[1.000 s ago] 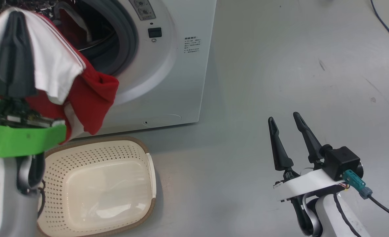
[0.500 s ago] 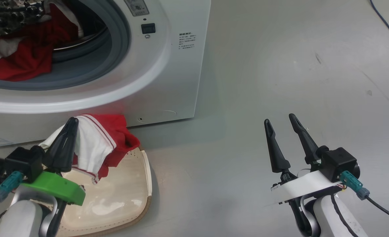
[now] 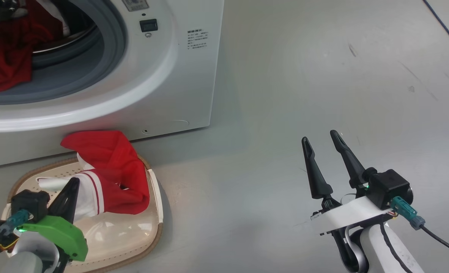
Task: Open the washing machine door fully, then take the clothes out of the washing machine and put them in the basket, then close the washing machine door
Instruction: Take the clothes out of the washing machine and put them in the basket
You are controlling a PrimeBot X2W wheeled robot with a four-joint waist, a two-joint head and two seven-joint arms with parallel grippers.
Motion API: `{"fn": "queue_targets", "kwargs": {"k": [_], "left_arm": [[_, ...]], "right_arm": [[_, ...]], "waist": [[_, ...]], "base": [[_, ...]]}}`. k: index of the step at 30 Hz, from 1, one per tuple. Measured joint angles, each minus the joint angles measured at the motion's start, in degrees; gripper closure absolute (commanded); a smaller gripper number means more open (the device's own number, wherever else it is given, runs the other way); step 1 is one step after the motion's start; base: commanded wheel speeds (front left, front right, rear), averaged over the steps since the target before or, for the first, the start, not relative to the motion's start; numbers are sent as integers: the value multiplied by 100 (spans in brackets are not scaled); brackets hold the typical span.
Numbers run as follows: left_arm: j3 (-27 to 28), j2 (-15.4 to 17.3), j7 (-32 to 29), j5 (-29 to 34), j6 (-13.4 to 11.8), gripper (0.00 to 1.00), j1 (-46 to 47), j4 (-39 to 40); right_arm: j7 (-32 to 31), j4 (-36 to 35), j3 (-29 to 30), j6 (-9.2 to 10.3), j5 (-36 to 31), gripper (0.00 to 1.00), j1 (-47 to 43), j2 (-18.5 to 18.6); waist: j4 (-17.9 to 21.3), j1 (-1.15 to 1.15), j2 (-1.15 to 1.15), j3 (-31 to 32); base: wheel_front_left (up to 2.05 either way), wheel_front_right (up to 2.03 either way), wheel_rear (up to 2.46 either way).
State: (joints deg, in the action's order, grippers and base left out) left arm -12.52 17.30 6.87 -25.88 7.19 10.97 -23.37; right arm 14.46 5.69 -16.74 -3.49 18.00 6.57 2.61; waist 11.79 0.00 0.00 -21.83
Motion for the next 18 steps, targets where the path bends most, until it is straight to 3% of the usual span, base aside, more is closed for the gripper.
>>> {"fn": "queue_targets", "kwargs": {"k": [7,18], "left_arm": [[-53,159,-205,175,-3,100,15,-790],[-5,77,-278,112,-18,100,302,-1543]], "right_arm": [[0,-47,-97,0,1,0,85,0],[0,-107,-118,7,1,0,133,-1]], "waist": [[144,0,0,-174],[377,0,0,-479]], "base": [[0,0,0],[0,0,0]]}}
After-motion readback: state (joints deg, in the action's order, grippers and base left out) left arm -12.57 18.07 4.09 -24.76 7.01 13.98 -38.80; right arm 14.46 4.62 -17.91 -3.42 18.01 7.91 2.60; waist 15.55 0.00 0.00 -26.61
